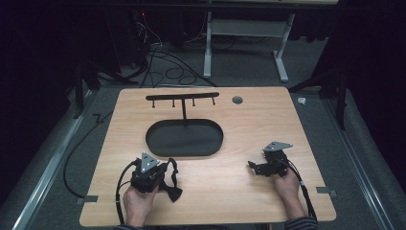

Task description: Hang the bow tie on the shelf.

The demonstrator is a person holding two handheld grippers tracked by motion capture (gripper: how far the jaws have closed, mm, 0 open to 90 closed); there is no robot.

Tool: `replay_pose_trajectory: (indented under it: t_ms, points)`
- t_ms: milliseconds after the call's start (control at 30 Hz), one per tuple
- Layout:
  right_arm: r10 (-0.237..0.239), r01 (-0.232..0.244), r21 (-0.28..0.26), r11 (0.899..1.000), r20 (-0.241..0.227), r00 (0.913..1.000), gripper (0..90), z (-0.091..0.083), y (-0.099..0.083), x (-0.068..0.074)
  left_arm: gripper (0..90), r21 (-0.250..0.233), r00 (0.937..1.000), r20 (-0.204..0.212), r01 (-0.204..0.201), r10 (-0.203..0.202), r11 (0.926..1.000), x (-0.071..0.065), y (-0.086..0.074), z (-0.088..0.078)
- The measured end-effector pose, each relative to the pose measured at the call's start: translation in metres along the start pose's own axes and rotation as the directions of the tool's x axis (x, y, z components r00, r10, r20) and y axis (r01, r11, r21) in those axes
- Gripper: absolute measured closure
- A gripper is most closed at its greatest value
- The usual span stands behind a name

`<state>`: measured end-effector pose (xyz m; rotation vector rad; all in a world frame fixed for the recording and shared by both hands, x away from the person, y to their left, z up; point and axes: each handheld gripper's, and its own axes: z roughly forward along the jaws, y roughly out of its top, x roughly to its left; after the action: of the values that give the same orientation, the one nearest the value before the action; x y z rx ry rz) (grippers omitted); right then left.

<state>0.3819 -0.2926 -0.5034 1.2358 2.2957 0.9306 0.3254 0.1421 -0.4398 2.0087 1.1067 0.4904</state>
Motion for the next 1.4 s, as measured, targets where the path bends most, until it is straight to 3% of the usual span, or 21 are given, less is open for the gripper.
replay_pose_trajectory:
  t_ms: [333, 700, 800, 1400]
  points:
    - [0.000, 0.000, 0.000, 1.000, 0.000, 1.0000, 14.3, 0.000, 0.000, 0.000, 88.1, -0.055, 1.0000, 0.006, -0.003, 0.004, 0.9985, 0.008, 0.020, -0.011]
    - [0.000, 0.000, 0.000, 1.000, 0.000, 1.0000, 14.3, 0.000, 0.000, 0.000, 88.2, -0.082, 0.9998, 0.005, -0.018, 0.018, 0.9964, 0.014, 0.038, -0.014]
    - [0.000, 0.000, 0.002, 1.000, 0.000, 1.0000, 14.3, 0.000, 0.000, 0.000, 88.2, -0.101, 0.9996, 0.022, -0.015, 0.018, 0.9947, 0.017, 0.048, -0.016]
    - [0.000, 0.000, 0.002, 1.000, 0.000, 1.0000, 14.3, 0.000, 0.000, 0.000, 88.1, -0.149, 0.9983, 0.028, -0.047, 0.052, 0.9878, 0.021, 0.086, -0.012]
